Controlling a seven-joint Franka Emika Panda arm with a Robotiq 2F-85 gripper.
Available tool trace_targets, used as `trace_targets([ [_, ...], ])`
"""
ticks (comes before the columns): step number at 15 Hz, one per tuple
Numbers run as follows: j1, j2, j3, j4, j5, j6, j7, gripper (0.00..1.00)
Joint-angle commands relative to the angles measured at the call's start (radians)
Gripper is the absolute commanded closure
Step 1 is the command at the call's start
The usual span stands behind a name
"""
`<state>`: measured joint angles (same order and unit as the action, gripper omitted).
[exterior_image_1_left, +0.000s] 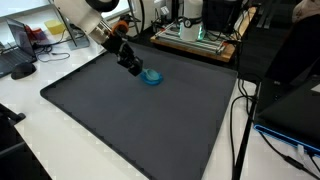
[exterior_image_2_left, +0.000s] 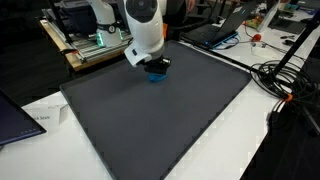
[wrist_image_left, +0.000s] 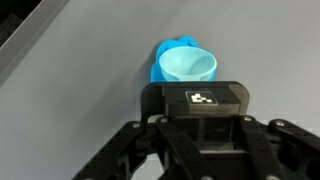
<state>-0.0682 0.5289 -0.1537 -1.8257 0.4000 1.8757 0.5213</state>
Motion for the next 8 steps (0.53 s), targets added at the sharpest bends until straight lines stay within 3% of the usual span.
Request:
trace_targets([
  [1,0.033,-0.051,-0.027,-0.103,-0.127,0.127,-0.022,0.79],
  [8,0.082,-0.191,-0.009,-0.237,-0.204,0.264,-0.024,0.79],
])
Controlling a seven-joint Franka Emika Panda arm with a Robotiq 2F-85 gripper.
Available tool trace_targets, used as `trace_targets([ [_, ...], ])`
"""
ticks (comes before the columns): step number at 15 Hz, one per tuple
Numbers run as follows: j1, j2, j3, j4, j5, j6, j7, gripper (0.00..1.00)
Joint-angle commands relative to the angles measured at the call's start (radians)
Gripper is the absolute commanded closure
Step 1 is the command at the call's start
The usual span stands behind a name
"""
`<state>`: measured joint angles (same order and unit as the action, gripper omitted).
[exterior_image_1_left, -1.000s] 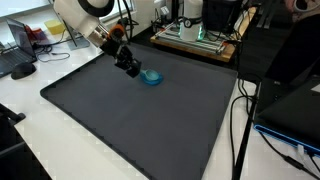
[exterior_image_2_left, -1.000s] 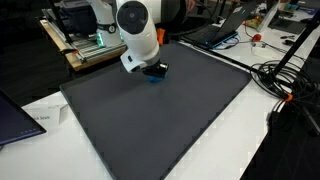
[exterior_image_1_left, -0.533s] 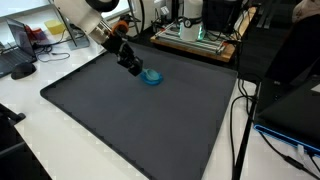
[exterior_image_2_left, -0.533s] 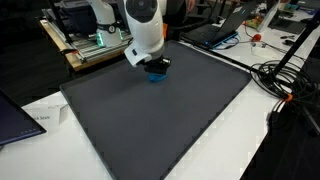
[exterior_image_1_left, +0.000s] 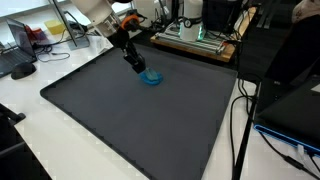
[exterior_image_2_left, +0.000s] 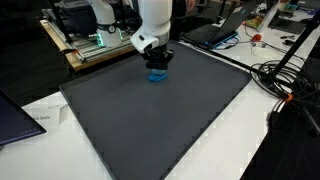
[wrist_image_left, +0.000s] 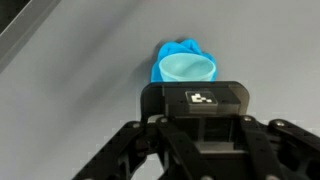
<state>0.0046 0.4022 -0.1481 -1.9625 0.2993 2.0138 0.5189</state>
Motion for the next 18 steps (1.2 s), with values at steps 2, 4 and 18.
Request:
trace_targets([
  [2,0.015,-0.107,-0.005,-0.143,-0.115,0.167,-0.028,0.79],
  [4,0.017,-0.145,0.005,-0.183,-0.126,0.207,-0.033,0.79],
  [18,0.011,-0.391,0.068,-0.449,-0.196,0.541,-0.082,0.79],
])
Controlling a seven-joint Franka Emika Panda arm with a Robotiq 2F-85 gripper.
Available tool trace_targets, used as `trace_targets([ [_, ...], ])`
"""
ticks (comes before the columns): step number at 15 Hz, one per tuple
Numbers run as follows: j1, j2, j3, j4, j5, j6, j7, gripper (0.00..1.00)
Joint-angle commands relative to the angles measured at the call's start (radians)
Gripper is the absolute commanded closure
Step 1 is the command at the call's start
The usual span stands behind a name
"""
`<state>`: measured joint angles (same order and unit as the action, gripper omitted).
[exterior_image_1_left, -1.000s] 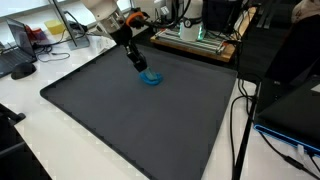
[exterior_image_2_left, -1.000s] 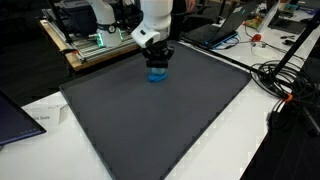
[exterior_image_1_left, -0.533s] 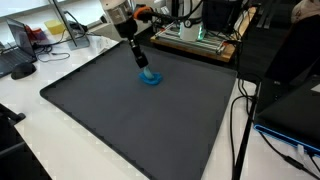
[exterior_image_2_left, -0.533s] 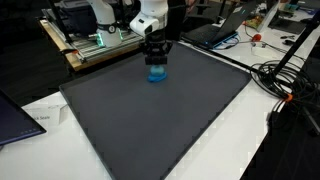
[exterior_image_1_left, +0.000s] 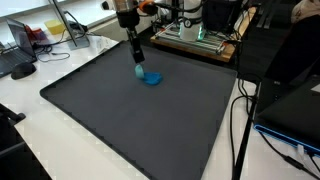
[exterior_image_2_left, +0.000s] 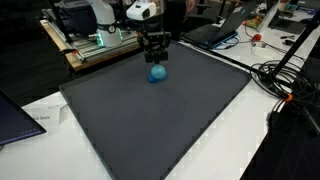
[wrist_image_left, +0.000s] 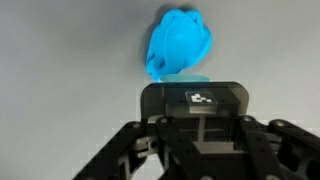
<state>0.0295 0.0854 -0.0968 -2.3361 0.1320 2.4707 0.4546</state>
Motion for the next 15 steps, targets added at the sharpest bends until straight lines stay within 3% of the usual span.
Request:
trace_targets([
  [1,-0.015,-0.084,0.020,-0.088,-0.028,0.112,-0.022,0.79],
  [5,-0.010,-0.098,0.040,-0.131,-0.045,0.185,-0.027,0.79],
  [8,-0.003,-0.094,0.056,-0.161,-0.125,0.250,0.019,0.79],
  [11,0.004,-0.092,0.066,-0.190,-0.286,0.315,0.118,0.79],
  [15,0.013,-0.094,0.072,-0.198,-0.580,0.330,0.327,0.79],
])
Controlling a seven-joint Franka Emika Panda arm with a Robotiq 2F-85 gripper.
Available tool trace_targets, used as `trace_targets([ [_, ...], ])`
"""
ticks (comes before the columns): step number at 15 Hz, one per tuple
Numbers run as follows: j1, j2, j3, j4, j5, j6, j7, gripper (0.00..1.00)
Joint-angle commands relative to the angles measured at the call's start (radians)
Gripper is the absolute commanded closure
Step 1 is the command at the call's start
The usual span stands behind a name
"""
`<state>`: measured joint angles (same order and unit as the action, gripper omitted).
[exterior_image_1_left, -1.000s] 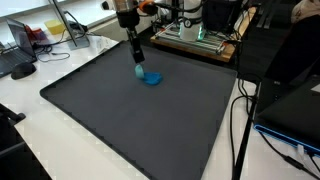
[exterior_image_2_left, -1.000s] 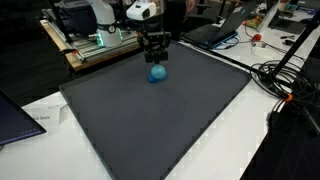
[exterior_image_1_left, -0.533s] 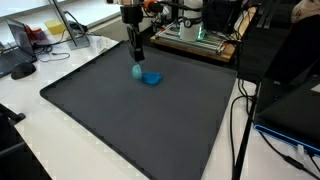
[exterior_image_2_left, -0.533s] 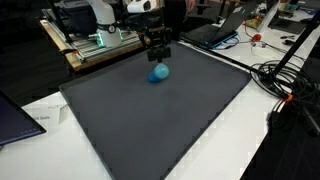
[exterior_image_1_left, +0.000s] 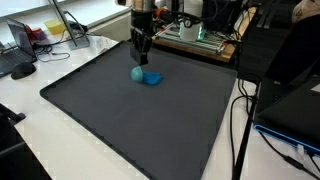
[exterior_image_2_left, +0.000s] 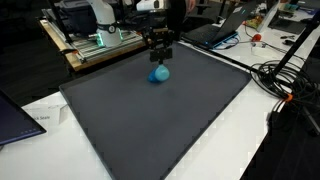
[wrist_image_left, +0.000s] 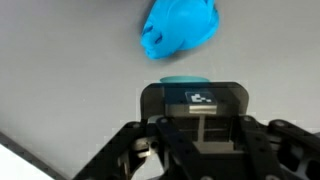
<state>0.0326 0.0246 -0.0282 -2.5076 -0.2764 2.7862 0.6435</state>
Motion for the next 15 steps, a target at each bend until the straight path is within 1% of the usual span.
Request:
trace_targets([
  [1,0.019,-0.033,0.002,-0.025,-0.252,0.011,0.201,0.79],
  [4,0.041,-0.038,0.015,-0.015,-0.451,-0.017,0.360,0.79],
  [6,0.061,-0.042,0.031,-0.012,-0.543,-0.036,0.444,0.79],
  [7,0.043,-0.005,0.019,-0.002,-0.465,-0.004,0.362,0.79],
  [8,0.049,-0.004,0.024,-0.003,-0.474,-0.005,0.379,0.54],
  [13,0.046,0.000,0.019,-0.002,-0.473,-0.005,0.374,0.54],
  [14,0.046,0.000,0.019,-0.002,-0.473,-0.005,0.374,0.79],
  [15,0.053,-0.003,0.022,0.012,-0.521,-0.032,0.418,0.79],
])
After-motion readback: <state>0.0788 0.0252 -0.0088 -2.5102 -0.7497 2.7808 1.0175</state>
